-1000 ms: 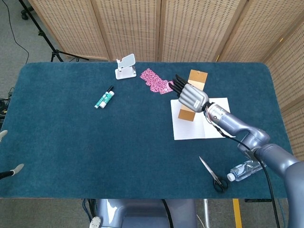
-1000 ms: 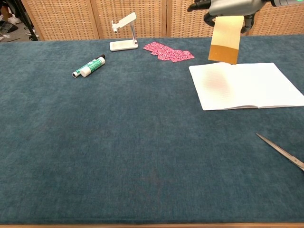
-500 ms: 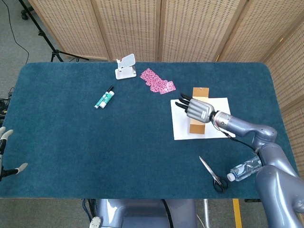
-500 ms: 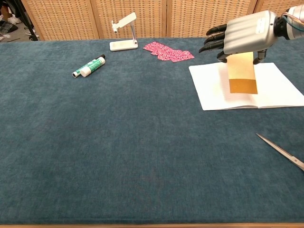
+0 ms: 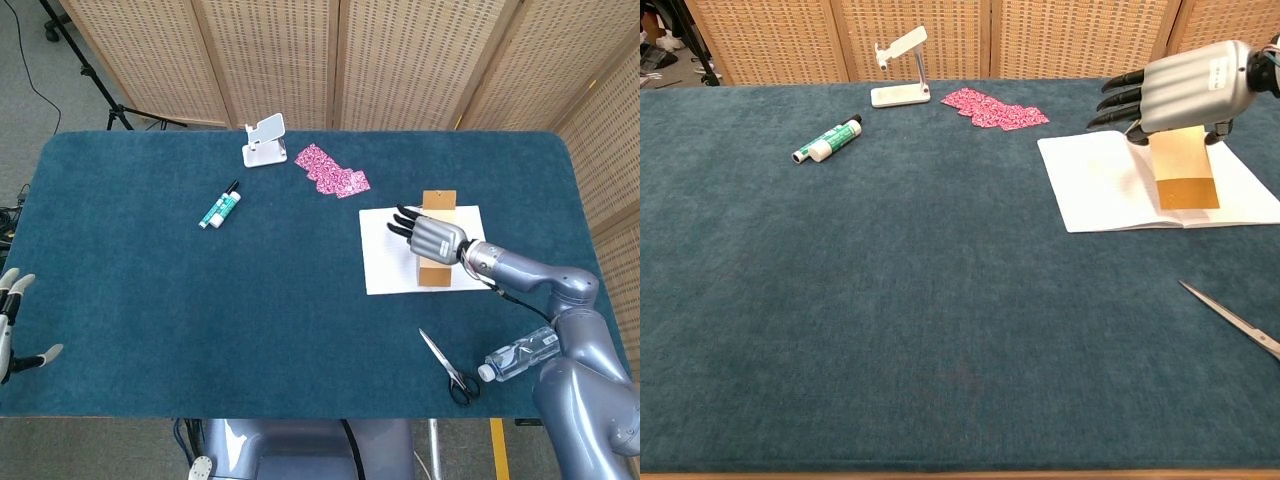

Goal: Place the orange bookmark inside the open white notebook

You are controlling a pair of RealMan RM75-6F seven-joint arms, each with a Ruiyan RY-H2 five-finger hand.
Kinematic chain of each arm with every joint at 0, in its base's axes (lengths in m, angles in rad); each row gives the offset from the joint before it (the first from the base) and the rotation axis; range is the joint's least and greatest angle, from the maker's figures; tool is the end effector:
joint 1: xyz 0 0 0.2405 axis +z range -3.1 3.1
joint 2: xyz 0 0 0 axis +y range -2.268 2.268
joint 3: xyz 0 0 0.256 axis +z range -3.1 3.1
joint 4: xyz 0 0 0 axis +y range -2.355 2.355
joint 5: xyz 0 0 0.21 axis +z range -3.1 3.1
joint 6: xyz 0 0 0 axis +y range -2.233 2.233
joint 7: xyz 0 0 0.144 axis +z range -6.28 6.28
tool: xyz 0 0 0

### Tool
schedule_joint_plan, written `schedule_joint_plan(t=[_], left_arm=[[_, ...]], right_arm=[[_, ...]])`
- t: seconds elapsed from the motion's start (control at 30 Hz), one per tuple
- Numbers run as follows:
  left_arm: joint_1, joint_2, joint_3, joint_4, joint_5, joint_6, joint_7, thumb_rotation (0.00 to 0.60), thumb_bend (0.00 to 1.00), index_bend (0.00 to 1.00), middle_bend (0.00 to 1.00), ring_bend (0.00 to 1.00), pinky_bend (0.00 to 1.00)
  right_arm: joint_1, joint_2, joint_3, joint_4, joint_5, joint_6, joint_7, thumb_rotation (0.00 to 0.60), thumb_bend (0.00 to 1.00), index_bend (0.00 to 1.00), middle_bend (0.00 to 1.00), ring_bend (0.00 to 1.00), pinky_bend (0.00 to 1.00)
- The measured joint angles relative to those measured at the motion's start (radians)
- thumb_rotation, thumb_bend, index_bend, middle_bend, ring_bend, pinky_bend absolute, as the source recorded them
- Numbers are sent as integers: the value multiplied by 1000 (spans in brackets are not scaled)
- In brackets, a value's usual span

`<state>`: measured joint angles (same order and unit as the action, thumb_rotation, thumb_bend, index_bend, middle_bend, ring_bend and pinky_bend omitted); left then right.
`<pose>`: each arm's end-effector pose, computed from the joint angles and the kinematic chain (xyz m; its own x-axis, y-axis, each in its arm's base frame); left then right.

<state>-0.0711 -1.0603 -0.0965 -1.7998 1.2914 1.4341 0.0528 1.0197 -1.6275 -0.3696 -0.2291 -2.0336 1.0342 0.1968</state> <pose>-0.3059 0.1811 0.1684 0.2951 0.0307 0.9550 0.9373 0.1850 -0.2955 -0.2156 -0.4665 0.0610 0.9067 0.4216 -0.0122 0.3263 -0.6827 0.6537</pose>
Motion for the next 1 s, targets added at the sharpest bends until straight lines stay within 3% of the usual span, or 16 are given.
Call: schedule_joint_plan(t=[0.3, 0.53, 0.6, 0.77, 1.0], left_arm=[[-5, -7, -1, -4, -6, -4, 16, 600, 0, 0, 0, 0, 0], [-9, -11, 1, -6, -7, -8, 24, 600, 0, 0, 0, 0, 0], [-9, -12, 1, -6, -8, -9, 26, 600, 0, 0, 0, 0, 0], [-9, -12, 2, -6, -7, -8, 25, 600, 0, 0, 0, 0, 0], [-12, -11, 2, -5, -9, -13, 25, 600, 0, 0, 0, 0, 0]], right_arm=[[-25, 0, -34, 40, -12, 7, -15, 600, 646, 526, 0, 0, 44], [-36, -11, -31, 54, 1, 26, -35, 600, 613, 517, 0, 0, 45], [-38, -16, -26, 56, 8, 26, -42, 600, 585, 490, 0, 0, 45], [-42, -30, -15, 73, 24, 10, -92, 600, 559, 296, 0, 0, 45], [-46, -29, -8, 69, 42, -18, -131, 600, 517, 232, 0, 0, 45]])
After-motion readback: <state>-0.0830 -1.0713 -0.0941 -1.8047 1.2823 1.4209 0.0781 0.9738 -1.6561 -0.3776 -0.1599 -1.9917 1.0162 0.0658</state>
